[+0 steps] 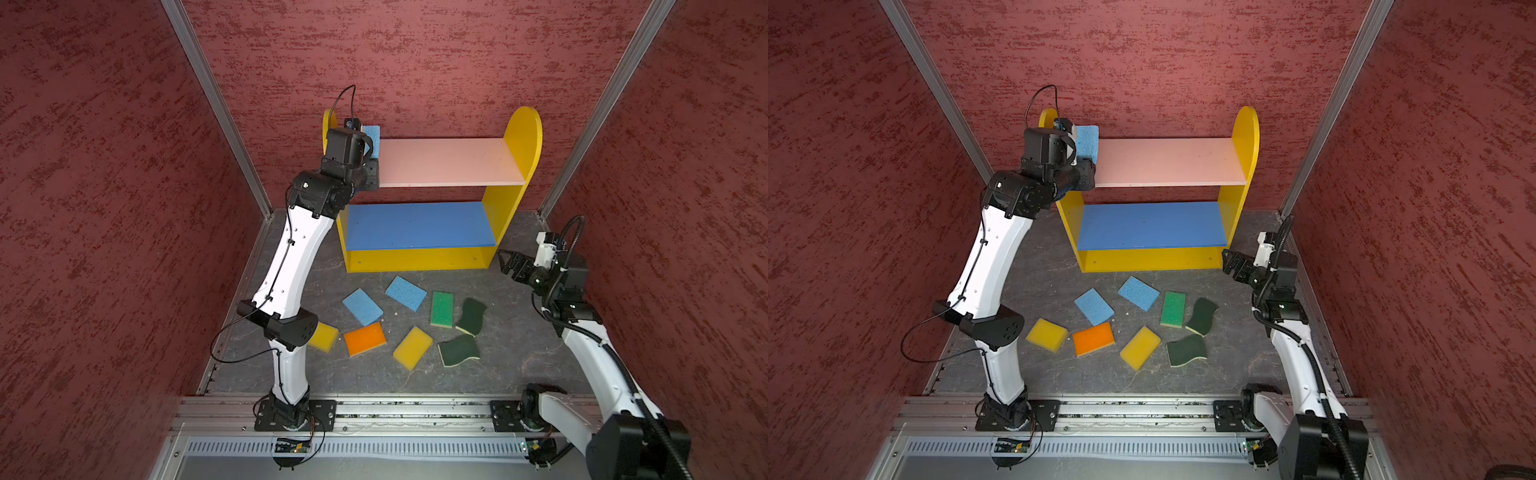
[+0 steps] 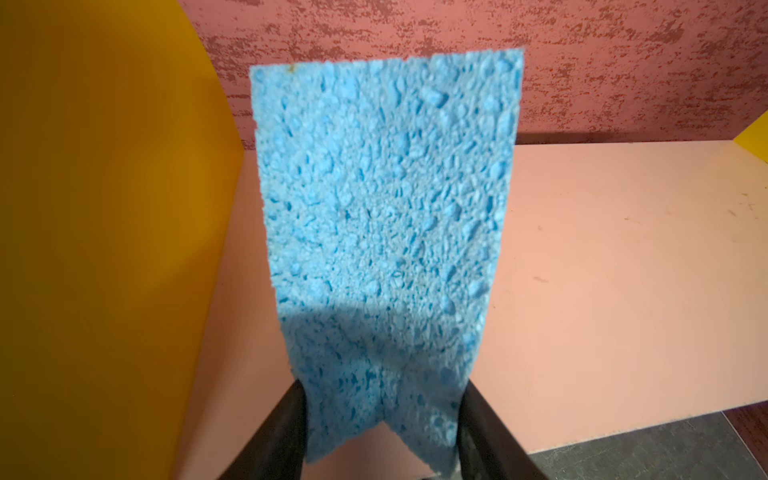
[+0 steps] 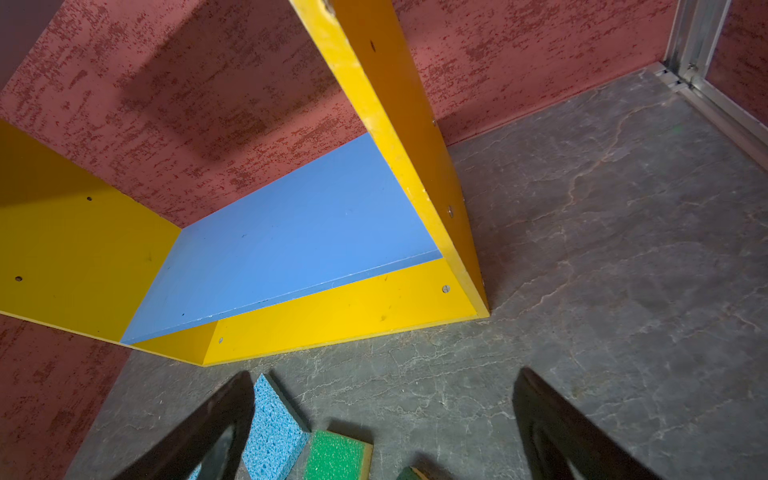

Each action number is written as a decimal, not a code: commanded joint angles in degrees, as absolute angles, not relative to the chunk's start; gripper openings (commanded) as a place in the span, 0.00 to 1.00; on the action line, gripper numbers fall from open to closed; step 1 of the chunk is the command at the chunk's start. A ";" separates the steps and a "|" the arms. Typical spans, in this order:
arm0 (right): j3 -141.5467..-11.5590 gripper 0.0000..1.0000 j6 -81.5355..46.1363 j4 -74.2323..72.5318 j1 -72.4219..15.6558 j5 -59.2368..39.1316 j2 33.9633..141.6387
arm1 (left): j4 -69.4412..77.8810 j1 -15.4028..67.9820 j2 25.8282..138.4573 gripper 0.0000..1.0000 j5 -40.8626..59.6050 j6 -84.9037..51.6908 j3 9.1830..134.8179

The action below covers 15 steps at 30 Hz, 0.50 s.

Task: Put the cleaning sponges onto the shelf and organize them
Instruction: 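Lower the light blue sponge onto the pink upper shelf with the left gripper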

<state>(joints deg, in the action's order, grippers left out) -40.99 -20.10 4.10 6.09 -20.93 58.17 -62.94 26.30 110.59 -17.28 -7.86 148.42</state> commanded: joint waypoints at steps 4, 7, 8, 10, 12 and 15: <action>-43.14 0.98 -19.50 1.80 5.83 -21.24 58.53 | -61.87 26.14 112.16 0.56 -19.79 -7.75 149.05; -43.16 0.98 -19.75 1.58 5.80 -21.36 58.97 | -61.96 26.23 113.01 0.57 -18.83 -8.74 149.06; -43.18 0.98 -19.84 1.45 5.89 -21.36 59.05 | -61.96 26.28 113.19 0.57 -18.49 -9.14 148.99; -43.02 0.98 -19.95 1.32 5.85 -21.45 59.09 | -61.56 26.44 113.46 0.57 -17.98 -9.58 148.95; -42.94 0.98 -19.95 1.23 5.90 -21.53 59.06 | -61.27 26.79 113.81 0.58 -18.30 -9.49 148.93; -42.82 0.98 -19.80 1.23 5.88 -21.62 59.15 | -61.09 26.99 114.23 0.59 -17.81 -10.55 148.92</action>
<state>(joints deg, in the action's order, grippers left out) -40.99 -20.14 3.31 6.09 -20.93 59.09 -61.49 26.39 113.27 -18.57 -9.15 148.42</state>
